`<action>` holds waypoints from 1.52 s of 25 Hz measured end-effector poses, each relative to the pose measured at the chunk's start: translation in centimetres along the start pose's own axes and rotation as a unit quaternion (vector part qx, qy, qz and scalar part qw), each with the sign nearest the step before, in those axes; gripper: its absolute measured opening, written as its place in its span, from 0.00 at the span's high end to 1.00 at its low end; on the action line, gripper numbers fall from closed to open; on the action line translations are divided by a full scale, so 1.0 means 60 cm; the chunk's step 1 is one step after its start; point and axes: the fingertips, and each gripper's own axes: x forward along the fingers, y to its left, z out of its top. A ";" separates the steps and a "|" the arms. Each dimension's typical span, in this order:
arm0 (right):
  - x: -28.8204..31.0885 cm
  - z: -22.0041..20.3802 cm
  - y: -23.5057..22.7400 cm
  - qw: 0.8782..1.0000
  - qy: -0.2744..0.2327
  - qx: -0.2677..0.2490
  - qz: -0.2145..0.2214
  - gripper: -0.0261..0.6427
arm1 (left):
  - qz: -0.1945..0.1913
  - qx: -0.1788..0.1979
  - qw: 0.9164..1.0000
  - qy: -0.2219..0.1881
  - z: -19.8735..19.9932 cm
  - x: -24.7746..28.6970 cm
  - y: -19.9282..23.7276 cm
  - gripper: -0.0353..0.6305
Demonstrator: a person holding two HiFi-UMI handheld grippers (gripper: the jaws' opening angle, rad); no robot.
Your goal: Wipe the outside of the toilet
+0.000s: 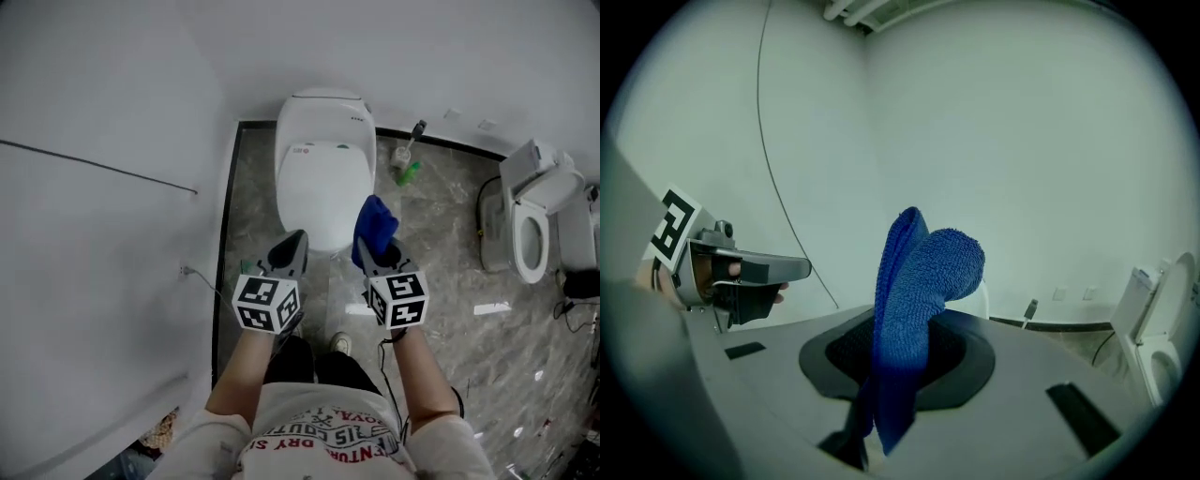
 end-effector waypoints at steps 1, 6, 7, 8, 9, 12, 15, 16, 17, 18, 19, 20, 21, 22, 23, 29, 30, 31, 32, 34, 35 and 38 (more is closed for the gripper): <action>-0.014 0.027 0.000 1.000 -0.008 -0.005 0.000 0.85 | 0.003 0.003 1.000 -0.010 0.029 -0.010 -0.008 0.94; -0.091 0.126 0.016 0.999 -0.040 -0.016 -0.005 0.85 | 0.006 0.023 0.999 -0.043 0.136 -0.071 -0.049 0.94; -0.105 0.144 0.021 0.999 -0.049 -0.017 -0.005 0.85 | 0.006 0.027 0.998 -0.048 0.153 -0.081 -0.056 0.94; -0.119 0.162 0.025 0.998 -0.058 -0.017 -0.005 0.85 | 0.006 0.032 0.998 -0.054 0.169 -0.092 -0.064 0.94; -0.133 0.179 0.029 0.998 -0.067 -0.019 -0.005 0.85 | 0.006 0.038 0.997 -0.062 0.186 -0.102 -0.073 0.94; -0.174 0.225 0.045 0.995 -0.097 -0.033 -0.010 0.85 | 0.004 0.062 0.994 -0.095 0.237 -0.139 -0.093 0.94; -0.209 0.259 0.058 0.991 -0.124 -0.051 -0.028 0.85 | 0.003 0.082 0.988 -0.129 0.283 -0.176 -0.103 0.94; -0.221 0.263 0.063 0.990 -0.128 -0.055 -0.032 0.85 | 0.003 0.085 0.987 -0.136 0.292 -0.189 -0.107 0.94; -0.231 0.267 0.067 0.989 -0.131 -0.059 -0.034 0.85 | 0.002 0.087 0.986 -0.143 0.301 -0.201 -0.112 0.94; -0.241 0.272 0.071 0.988 -0.134 -0.061 -0.035 0.85 | 0.000 0.089 0.984 -0.152 0.311 -0.212 -0.119 0.94; -0.250 0.276 0.073 0.988 -0.137 -0.063 -0.035 0.85 | -0.004 0.091 0.983 -0.160 0.321 -0.221 -0.126 0.94; -0.258 0.280 0.076 0.987 -0.141 -0.065 -0.034 0.85 | -0.007 0.095 0.981 -0.168 0.330 -0.229 -0.134 0.94; -0.266 0.284 0.077 0.987 -0.144 -0.068 -0.034 0.85 | -0.009 0.100 0.979 -0.175 0.338 -0.235 -0.141 0.94; -0.271 0.287 0.079 0.986 -0.148 -0.072 -0.033 0.85 | -0.010 0.107 0.978 -0.180 0.344 -0.240 -0.146 0.94; -0.274 0.291 0.081 0.985 -0.151 -0.077 -0.033 0.85 | -0.009 0.114 0.976 -0.183 0.349 -0.243 -0.148 0.94; -0.275 0.286 0.086 0.984 -0.150 -0.086 -0.033 0.85 | -0.003 0.128 0.975 -0.180 0.341 -0.253 -0.142 0.94; -0.273 0.282 0.086 0.985 -0.147 -0.081 -0.033 0.85 | -0.003 0.127 0.976 -0.177 0.337 -0.253 -0.141 0.94; -0.272 0.279 0.087 0.986 -0.145 -0.077 -0.031 0.85 | -0.002 0.127 0.977 -0.174 0.334 -0.254 -0.139 0.94; -0.271 0.278 0.089 0.986 -0.145 -0.075 -0.030 0.85 | -0.001 0.127 0.977 -0.172 0.332 -0.256 -0.138 0.94; -0.269 0.279 0.095 0.986 -0.146 -0.078 -0.028 0.85 | 0.001 0.129 0.977 -0.172 0.333 -0.260 -0.134 0.94; -0.268 0.279 0.098 0.986 -0.147 -0.080 -0.027 0.85 | 0.001 0.130 0.976 -0.173 0.333 -0.261 -0.132 0.94; -0.264 0.278 0.107 0.986 -0.148 -0.075 -0.020 0.85 | 0.006 0.129 0.977 -0.170 0.329 -0.266 -0.126 0.94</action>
